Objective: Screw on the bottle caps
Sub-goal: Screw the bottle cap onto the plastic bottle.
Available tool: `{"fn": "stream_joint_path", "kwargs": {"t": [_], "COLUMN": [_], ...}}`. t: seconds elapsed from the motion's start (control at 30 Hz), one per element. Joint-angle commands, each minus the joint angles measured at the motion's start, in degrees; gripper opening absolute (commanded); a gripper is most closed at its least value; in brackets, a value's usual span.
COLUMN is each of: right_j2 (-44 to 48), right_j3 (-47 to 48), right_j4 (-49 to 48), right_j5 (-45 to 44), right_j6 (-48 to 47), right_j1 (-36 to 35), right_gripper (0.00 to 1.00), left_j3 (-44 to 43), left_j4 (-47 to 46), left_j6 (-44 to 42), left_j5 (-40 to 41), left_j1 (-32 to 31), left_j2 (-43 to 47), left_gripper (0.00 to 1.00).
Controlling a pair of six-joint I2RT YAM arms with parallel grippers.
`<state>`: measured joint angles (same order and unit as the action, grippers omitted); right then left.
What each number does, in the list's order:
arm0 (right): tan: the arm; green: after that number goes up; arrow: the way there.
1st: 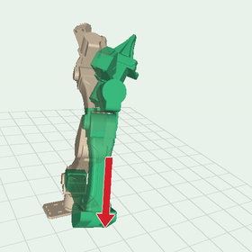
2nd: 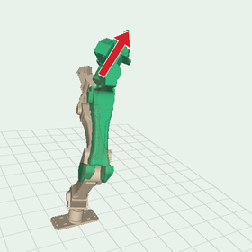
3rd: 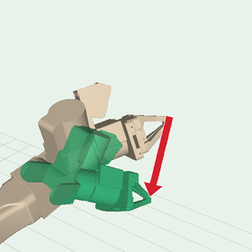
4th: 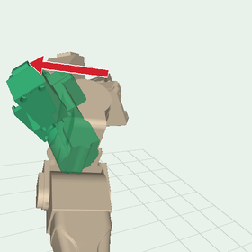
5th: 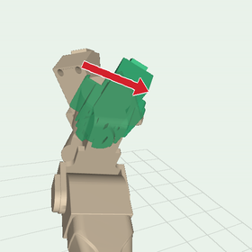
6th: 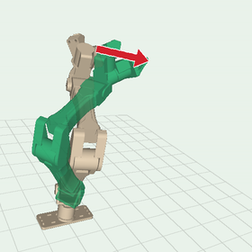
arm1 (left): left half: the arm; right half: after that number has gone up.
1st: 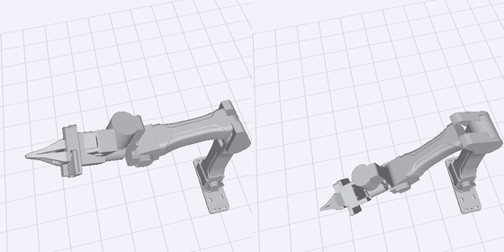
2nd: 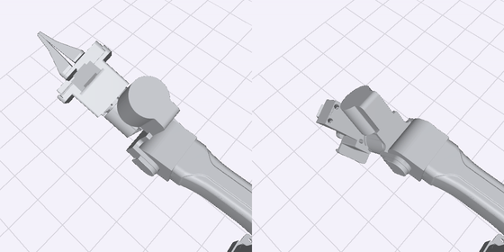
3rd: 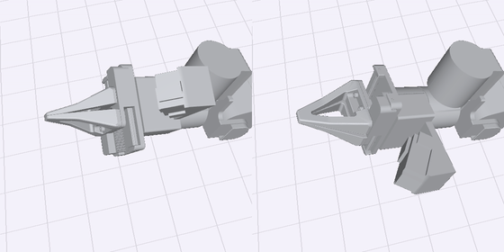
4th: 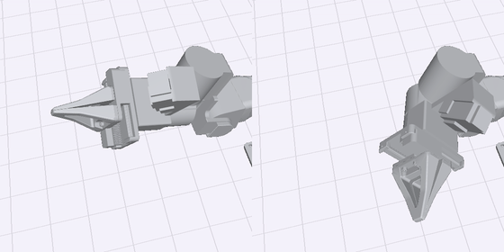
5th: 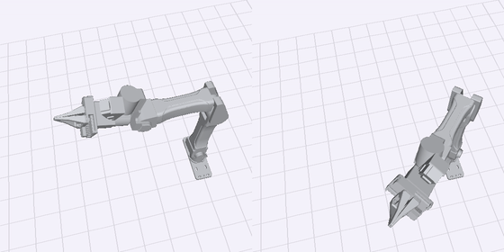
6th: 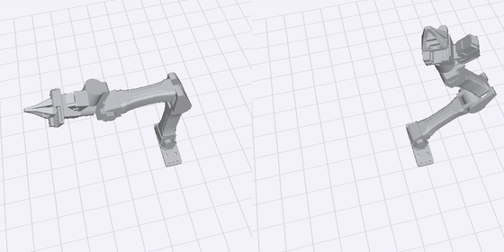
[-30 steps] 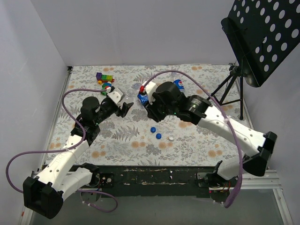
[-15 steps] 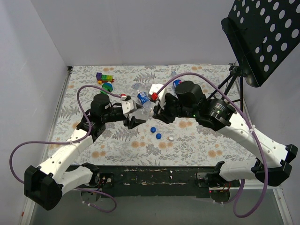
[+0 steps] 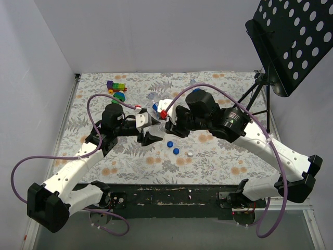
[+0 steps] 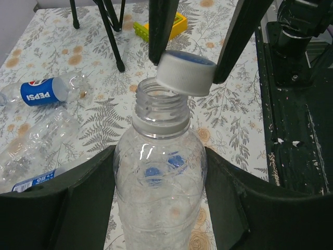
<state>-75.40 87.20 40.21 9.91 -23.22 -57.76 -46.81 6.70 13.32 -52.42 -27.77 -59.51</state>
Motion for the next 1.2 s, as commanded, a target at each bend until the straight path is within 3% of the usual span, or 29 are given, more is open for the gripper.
{"fn": "stream_joint_path", "kwargs": {"t": [0.0, 0.37, 0.6, 0.83, 1.17], "right_j2": [-0.7, -1.8, -3.6, -5.0, -8.3], "right_j3": [2.0, 1.9, 2.8, 3.9, 5.3], "right_j4": [-2.4, -1.8, 6.5, 13.5, 18.1], "right_j5": [0.9, 4.6, 14.9, 18.5, 22.8], "right_j6": [-2.2, -3.7, -9.6, -14.6, -22.3], "right_j1": [0.1, 0.1, 0.1, 0.1, 0.0], "right_gripper": [0.26, 0.26, 0.25, 0.22, 0.17], "left_j3": [-2.4, -5.7, -14.3, -23.0, -25.3], "left_j4": [0.3, 5.2, 20.5, 35.8, 35.6], "left_j6": [-0.8, -2.9, -10.5, -18.8, -18.6], "left_j5": [-3.1, -5.3, -12.4, -18.9, -20.9], "left_j1": [-0.3, -0.3, -0.3, -0.4, -1.2], "left_j2": [0.5, -0.6, -5.0, -13.2, -12.6], "left_gripper": [0.2, 0.17, 0.14, 0.12, 0.09]}}
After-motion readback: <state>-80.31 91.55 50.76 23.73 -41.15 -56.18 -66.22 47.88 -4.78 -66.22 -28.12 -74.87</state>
